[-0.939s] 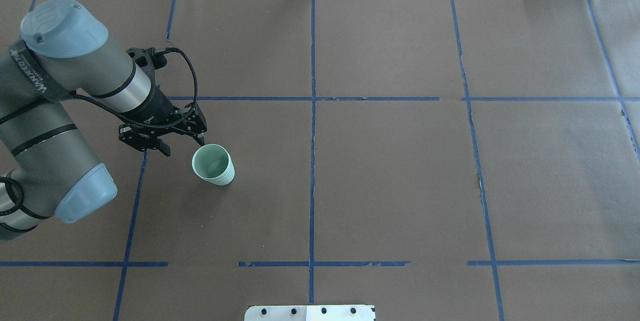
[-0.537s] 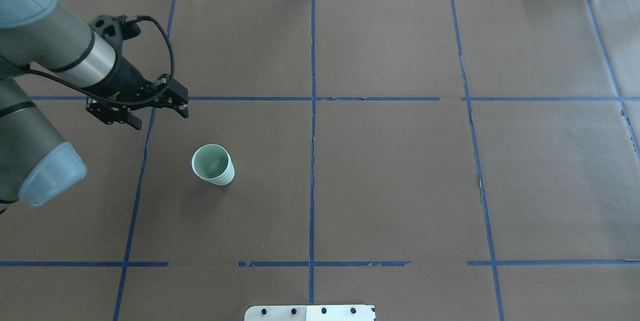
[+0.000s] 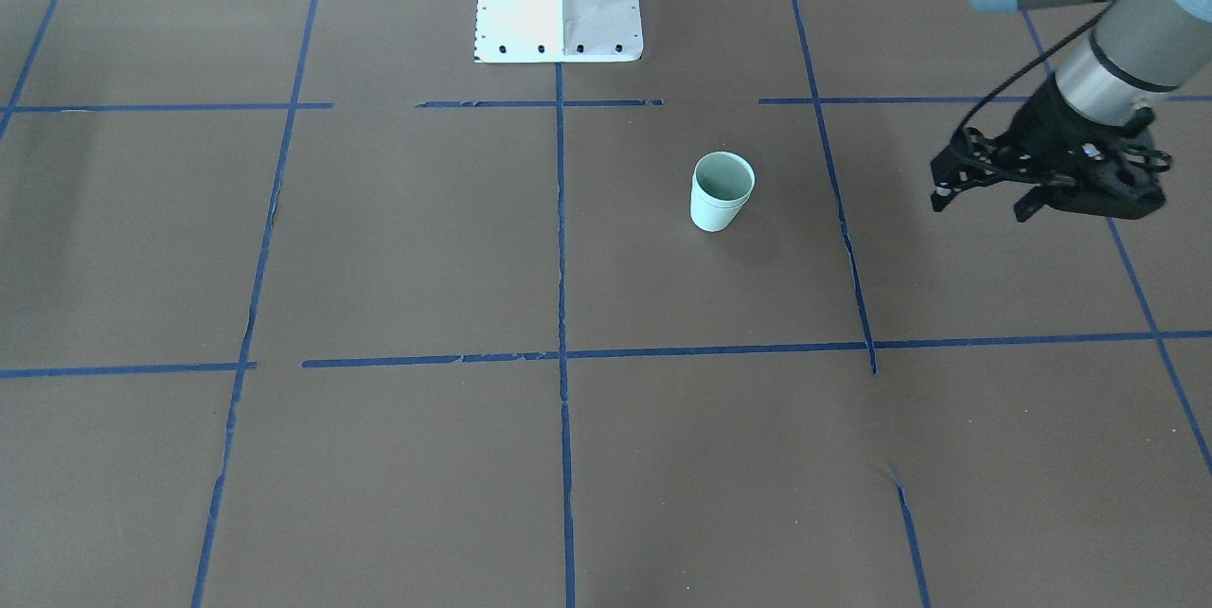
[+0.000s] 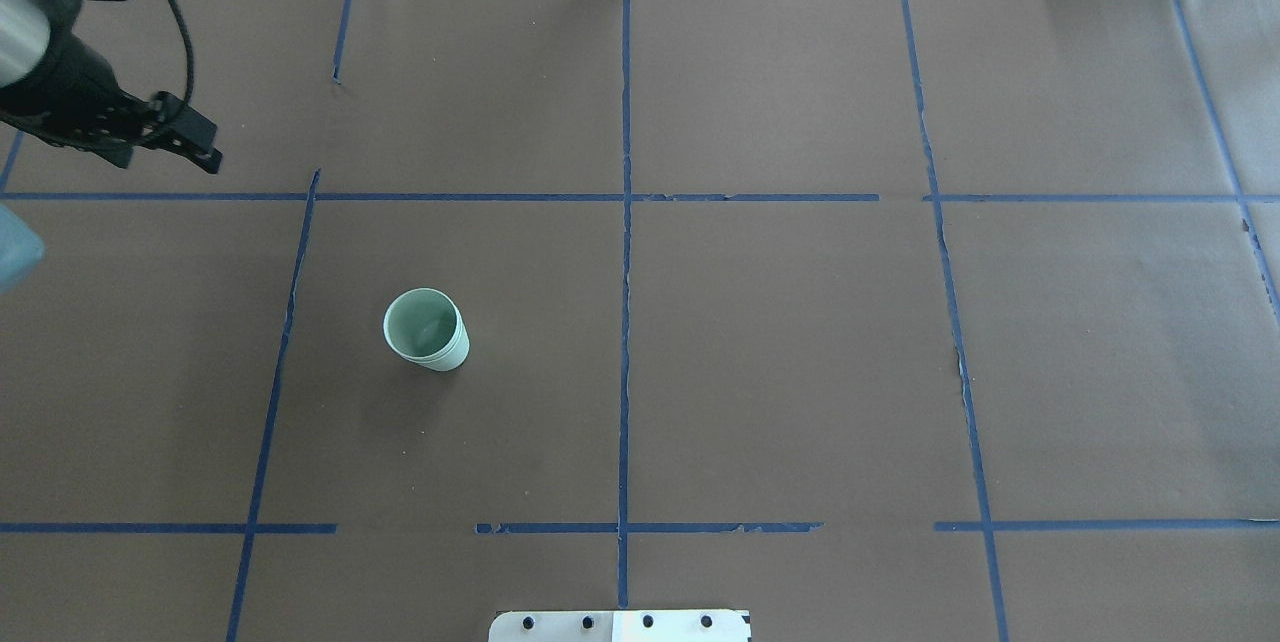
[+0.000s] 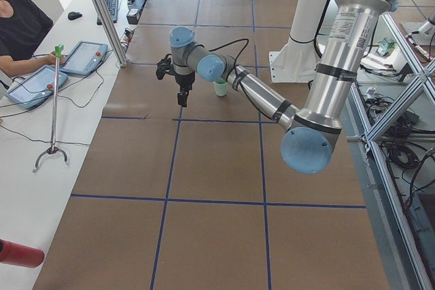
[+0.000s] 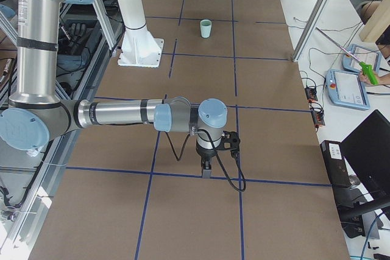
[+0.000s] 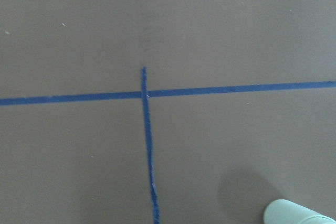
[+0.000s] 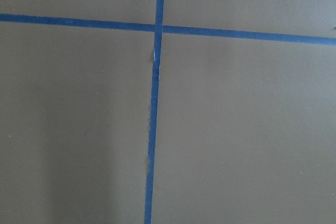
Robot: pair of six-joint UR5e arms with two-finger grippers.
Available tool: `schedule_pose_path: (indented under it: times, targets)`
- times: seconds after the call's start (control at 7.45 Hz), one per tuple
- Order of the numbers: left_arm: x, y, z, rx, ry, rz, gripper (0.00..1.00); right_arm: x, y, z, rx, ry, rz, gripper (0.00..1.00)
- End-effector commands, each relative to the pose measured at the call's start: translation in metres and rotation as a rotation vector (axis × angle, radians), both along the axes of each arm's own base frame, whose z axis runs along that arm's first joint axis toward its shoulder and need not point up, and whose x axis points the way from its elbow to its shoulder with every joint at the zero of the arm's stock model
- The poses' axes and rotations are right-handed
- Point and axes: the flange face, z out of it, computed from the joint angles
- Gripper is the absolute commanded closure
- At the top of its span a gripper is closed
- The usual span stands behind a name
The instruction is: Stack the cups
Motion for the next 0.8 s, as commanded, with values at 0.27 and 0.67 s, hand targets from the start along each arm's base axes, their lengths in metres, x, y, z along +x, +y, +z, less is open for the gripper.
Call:
schedule_pose_path:
  times: [0.27, 0.67]
  targets:
    - [-0.215, 0.007, 0.197, 0.056, -0.132, 0.065, 0.00, 0.000, 0.000, 0.000, 0.001, 0.000, 0.000, 0.00]
    - [-0.224, 0.039, 0.238, -0.031, -0.122, 0.055, 0.00, 0.000, 0.000, 0.000, -0.001, 0.000, 0.000, 0.00]
